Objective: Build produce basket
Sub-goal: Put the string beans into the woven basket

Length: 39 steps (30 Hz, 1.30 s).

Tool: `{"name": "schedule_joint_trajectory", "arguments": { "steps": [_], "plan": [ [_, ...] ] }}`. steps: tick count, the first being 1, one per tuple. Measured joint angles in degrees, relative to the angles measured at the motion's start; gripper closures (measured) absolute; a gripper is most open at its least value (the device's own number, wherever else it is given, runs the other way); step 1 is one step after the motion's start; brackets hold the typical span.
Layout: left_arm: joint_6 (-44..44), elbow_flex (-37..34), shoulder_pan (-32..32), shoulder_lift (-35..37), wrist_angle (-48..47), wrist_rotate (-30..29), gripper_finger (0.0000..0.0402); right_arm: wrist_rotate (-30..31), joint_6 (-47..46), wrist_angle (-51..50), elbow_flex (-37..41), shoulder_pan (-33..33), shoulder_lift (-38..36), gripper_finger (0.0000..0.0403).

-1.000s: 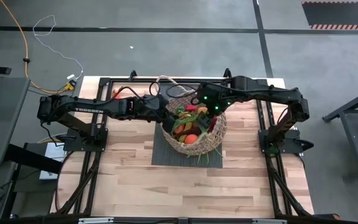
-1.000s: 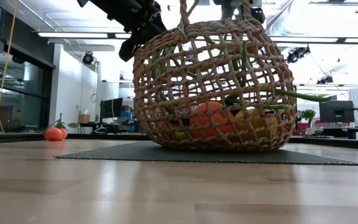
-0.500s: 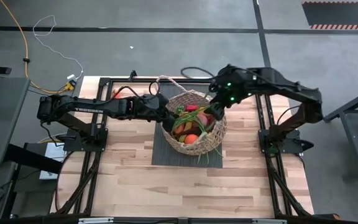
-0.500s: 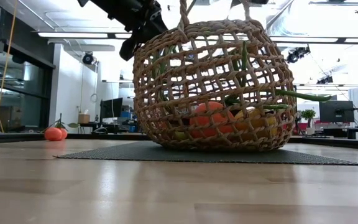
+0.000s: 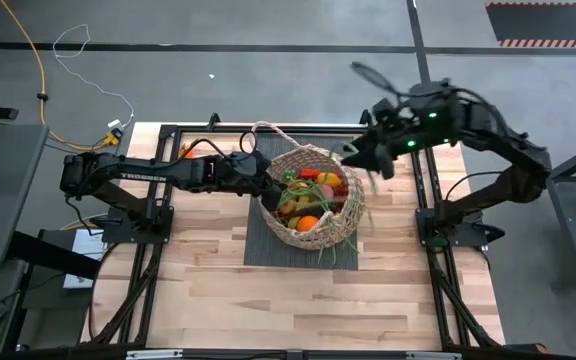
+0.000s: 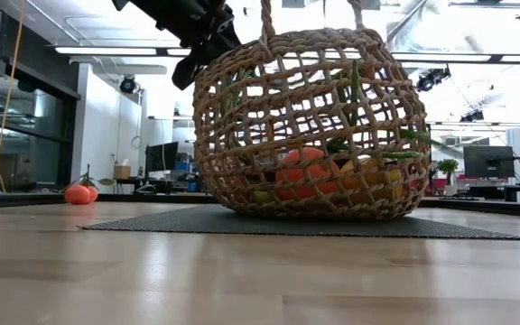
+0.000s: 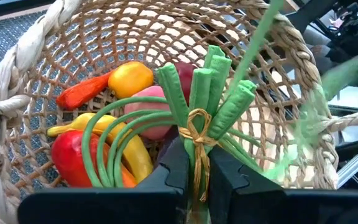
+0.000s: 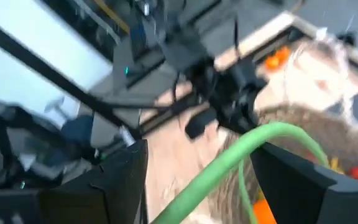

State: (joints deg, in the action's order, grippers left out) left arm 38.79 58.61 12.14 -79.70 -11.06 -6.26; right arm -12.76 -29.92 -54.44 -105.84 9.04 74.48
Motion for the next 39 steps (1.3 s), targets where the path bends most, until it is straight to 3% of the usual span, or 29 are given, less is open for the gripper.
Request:
{"name": "schedule_joint_trajectory", "arguments": {
  "steps": [4, 19, 23, 28, 35, 39],
  "plan": [
    [0.0, 0.0, 0.0, 0.0, 0.1, 0.0, 0.0385, 3.7, 0.4, 4.9, 0.0, 0.0, -2.5, 0.013],
    [0.1, 0.0, 0.0, 0.0, 0.1, 0.0, 0.0385, 1.2, 0.2, 43.4, 0.0, 0.0, -3.0, 0.013],
    [0.2, 0.0, 0.0, 0.0, 0.3, -0.7, 0.0385, 2.9, 0.4, 44.0, -2.8, 0.0, -2.7, 0.013],
    [0.2, 0.0, 0.0, 0.0, 4.2, -0.9, 0.0385, 5.3, 1.1, 32.5, -5.9, 0.0, -2.6, 0.013],
    [0.5, 0.0, 0.0, 0.0, 4.3, -0.8, 0.0385, 5.6, 1.3, -4.1, -7.8, -1.5, -2.6, 0.013],
    [0.5, 0.0, 0.3, 0.0, 4.1, -1.1, 0.0385, 7.4, -4.6, -24.4, -7.7, -6.3, -1.8, 0.013]
  ]
}}
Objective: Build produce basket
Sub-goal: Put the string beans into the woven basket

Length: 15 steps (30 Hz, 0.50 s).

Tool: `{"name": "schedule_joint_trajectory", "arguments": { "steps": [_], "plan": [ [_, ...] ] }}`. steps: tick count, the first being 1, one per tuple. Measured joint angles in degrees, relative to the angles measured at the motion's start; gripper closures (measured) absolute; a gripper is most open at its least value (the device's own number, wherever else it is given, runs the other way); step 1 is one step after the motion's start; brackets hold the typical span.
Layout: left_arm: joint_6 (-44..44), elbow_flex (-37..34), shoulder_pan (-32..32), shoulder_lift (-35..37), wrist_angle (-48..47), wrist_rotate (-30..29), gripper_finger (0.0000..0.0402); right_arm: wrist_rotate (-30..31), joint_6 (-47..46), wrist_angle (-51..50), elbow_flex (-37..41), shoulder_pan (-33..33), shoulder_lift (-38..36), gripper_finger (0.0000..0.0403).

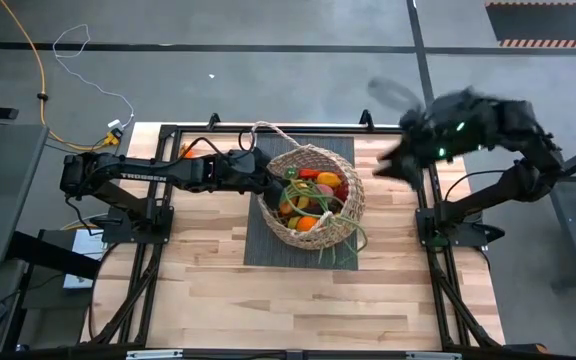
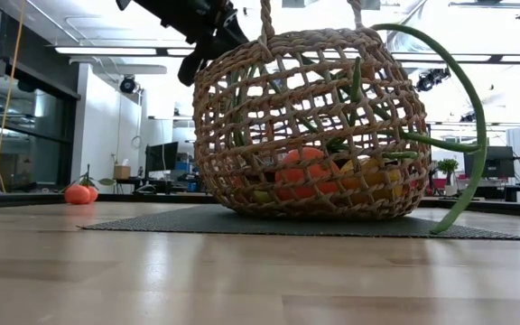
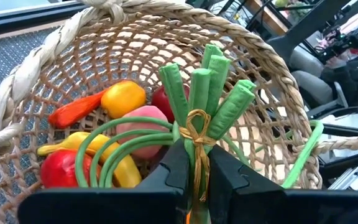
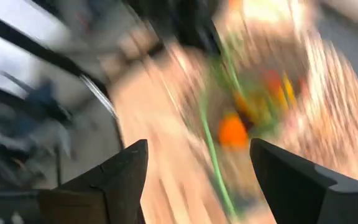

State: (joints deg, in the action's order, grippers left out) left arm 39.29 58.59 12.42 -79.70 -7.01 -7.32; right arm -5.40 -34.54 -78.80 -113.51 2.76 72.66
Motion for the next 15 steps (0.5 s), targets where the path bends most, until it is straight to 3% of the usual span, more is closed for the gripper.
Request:
{"name": "schedule_joint_trajectory", "arguments": {
  "steps": [3, 6, 11, 15],
  "plan": [
    [0.1, 0.0, 0.5, 0.0, 0.0, 0.0, 0.0385, 3.6, -5.9, -9.8, 1.7, -6.4, 1.1, 0.013],
    [0.1, 0.0, 0.7, 0.0, 0.0, -0.1, 0.0385, 3.8, -10.7, -10.4, 8.0, -13.8, 0.5, 0.013],
    [0.0, 0.0, 0.8, 0.0, 0.4, -0.2, 0.0385, 4.4, -17.0, 1.7, 25.0, -23.6, -2.8, 0.013],
    [0.0, 0.0, 0.8, 0.0, 0.4, -0.2, 0.0385, 9.7, -21.0, 12.4, 37.3, -26.4, -5.7, 0.013]
  ]
}}
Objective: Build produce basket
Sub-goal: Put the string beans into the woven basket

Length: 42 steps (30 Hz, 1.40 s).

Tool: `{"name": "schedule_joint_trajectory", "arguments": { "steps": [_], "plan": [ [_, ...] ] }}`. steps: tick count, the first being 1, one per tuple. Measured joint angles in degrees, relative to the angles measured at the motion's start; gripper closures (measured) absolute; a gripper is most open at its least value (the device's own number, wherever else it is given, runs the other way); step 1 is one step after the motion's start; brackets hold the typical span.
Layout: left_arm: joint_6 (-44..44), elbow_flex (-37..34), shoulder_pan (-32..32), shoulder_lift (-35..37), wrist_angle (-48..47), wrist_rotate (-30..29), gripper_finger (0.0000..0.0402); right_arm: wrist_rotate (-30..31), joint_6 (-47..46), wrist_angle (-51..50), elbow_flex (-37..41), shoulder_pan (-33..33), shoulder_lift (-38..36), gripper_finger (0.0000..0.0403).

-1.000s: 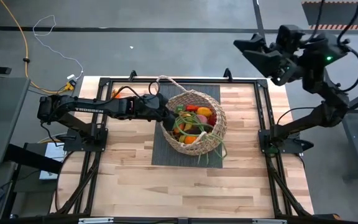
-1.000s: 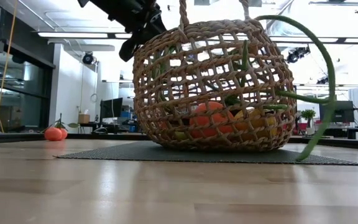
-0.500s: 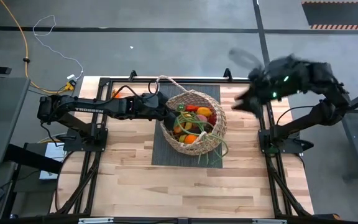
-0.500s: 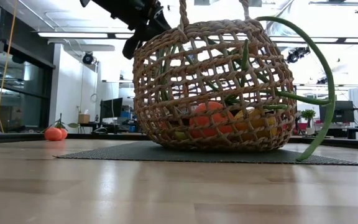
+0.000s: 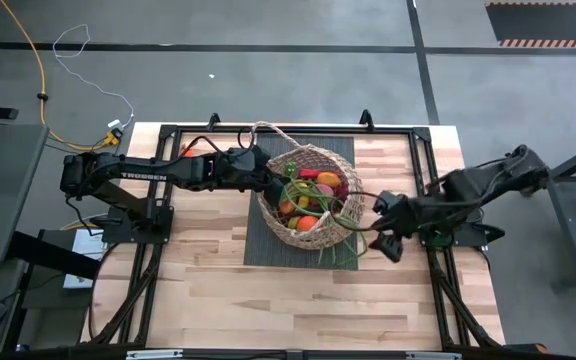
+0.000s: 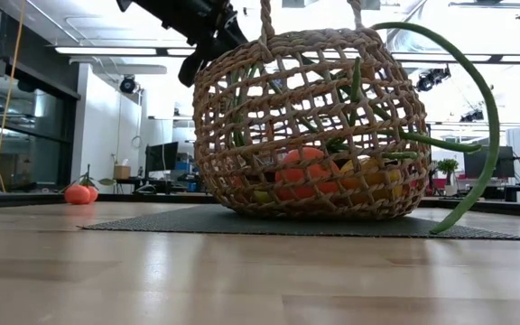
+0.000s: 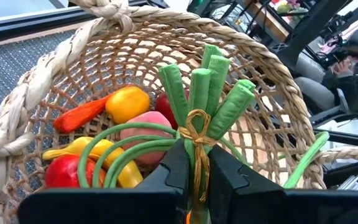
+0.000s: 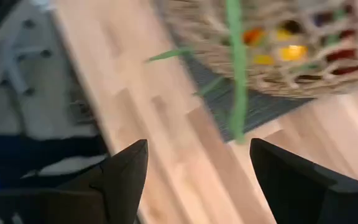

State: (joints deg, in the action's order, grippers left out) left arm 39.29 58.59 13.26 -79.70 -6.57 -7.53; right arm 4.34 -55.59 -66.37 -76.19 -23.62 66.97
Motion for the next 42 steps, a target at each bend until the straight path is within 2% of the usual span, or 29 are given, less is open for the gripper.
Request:
{"name": "schedule_joint_trajectory", "arguments": {
  "steps": [4, 8, 12, 16, 20, 28, 32, 37, 42],
  "plan": [
    [0.0, 0.0, 0.0, 0.0, 0.0, 0.0, 0.0385, 4.9, -4.9, 3.7, 8.6, -0.2, -0.9, 0.013],
    [0.0, 0.0, 0.3, 0.0, 0.0, 0.5, 0.0385, 4.9, -5.6, 11.6, 14.4, 0.0, -1.0, 0.013],
    [-0.4, 0.0, 0.6, 0.0, 0.1, 1.3, 0.0385, 3.5, -5.3, 18.6, 17.0, 0.0, -1.0, 0.013],
    [-0.5, 0.0, 0.7, 0.0, 0.4, 1.3, 0.0385, 4.2, -5.2, 18.5, 17.0, 0.0, -1.0, 0.0138],
    [-0.5, 0.0, 0.7, 0.0, 0.4, 1.4, 0.0385, 5.0, -5.9, 16.7, 17.0, 0.0, -1.0, 0.018],
    [-0.5, 0.0, 0.7, 0.0, 0.4, 1.4, 0.0385, 8.5, -6.4, 16.9, 17.0, 0.0, -1.0, 0.0325],
    [-0.5, 0.0, 0.7, 0.0, 0.4, 1.4, 0.0385, 9.2, -6.5, 16.9, 17.0, 0.0, -1.0, 0.0374],
    [-0.5, 0.0, 0.7, 0.0, 0.4, 1.4, 0.0385, 7.4, -6.0, 18.0, 16.7, 0.0, -1.1, 0.0398],
    [-0.9, 0.0, 0.7, 0.0, 0.4, 1.5, 0.0385, 3.4, -1.8, 17.8, 10.2, 0.0, -1.8, 0.0395]
  ]
}}
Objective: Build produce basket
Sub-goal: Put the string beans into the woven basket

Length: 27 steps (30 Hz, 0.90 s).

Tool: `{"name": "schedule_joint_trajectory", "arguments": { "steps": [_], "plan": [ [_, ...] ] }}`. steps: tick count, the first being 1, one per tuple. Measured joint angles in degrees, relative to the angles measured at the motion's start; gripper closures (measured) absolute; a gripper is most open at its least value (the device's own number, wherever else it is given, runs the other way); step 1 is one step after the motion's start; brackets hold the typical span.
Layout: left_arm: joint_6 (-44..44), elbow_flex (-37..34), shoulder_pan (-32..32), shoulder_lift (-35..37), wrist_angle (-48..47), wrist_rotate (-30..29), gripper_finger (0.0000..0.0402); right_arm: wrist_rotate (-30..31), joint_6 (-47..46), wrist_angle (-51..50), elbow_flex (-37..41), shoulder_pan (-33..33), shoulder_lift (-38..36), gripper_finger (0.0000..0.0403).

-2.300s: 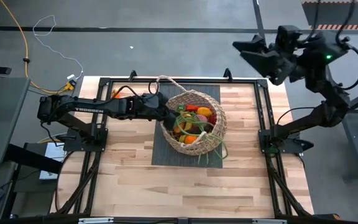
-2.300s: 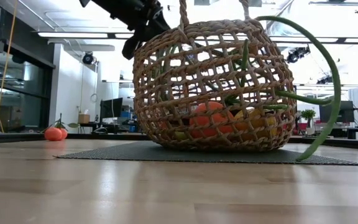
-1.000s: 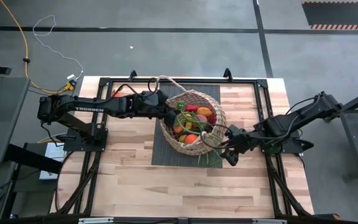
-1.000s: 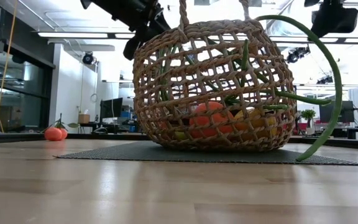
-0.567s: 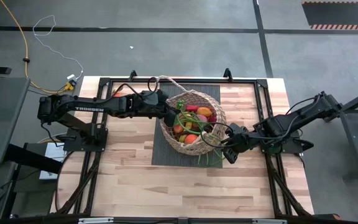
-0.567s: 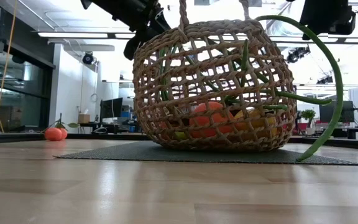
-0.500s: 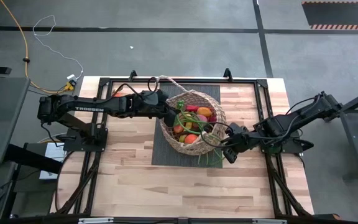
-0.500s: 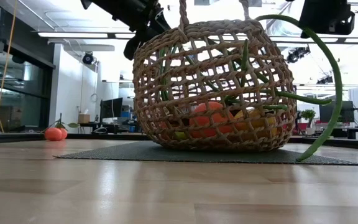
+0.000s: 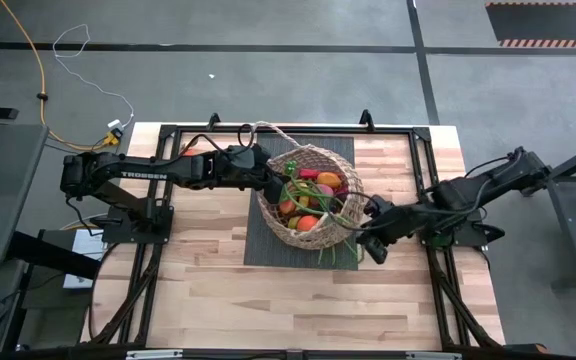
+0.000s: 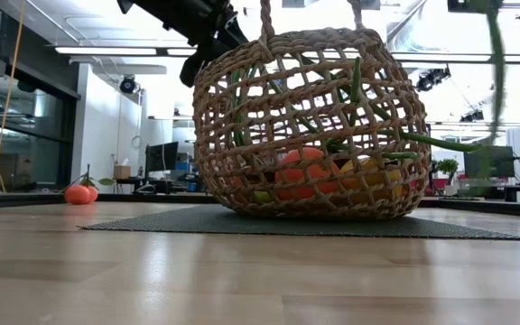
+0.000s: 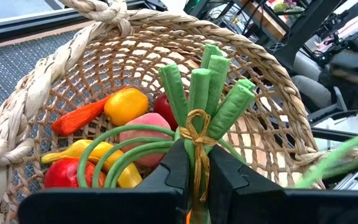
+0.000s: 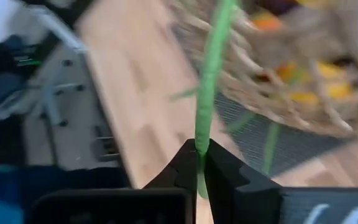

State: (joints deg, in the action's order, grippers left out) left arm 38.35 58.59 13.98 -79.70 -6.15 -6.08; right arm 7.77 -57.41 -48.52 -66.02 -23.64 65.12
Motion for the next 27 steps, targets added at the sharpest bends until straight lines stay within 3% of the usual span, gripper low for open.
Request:
{"name": "schedule_joint_trajectory", "arguments": {
  "steps": [5, 12, 17, 21, 27],
  "plan": [
    [0.0, 0.0, 0.0, 0.0, 0.0, 0.5, 0.0385, -0.2, 8.2, -2.7, -11.5, 1.1, 0.0, 0.04],
    [0.0, 0.0, 0.0, 0.0, 0.2, 1.1, 0.0385, 12.5, 23.3, -4.8, -25.7, 7.1, 0.1, 0.0399],
    [0.0, 0.1, 0.0, 0.0, 0.6, 1.1, 0.0385, 16.2, 34.2, -2.2, -29.6, 12.3, 0.5, 0.0399],
    [0.0, 0.1, 0.0, 0.0, 0.3, 1.1, 0.0385, 15.4, 38.8, 0.0, -29.7, 16.1, 2.0, 0.0399],
    [0.0, 0.0, 0.0, 0.0, 0.0, 0.9, 0.0385, 8.4, 37.9, 0.1, -29.8, 17.7, 7.9, 0.0399]
  ]
}}
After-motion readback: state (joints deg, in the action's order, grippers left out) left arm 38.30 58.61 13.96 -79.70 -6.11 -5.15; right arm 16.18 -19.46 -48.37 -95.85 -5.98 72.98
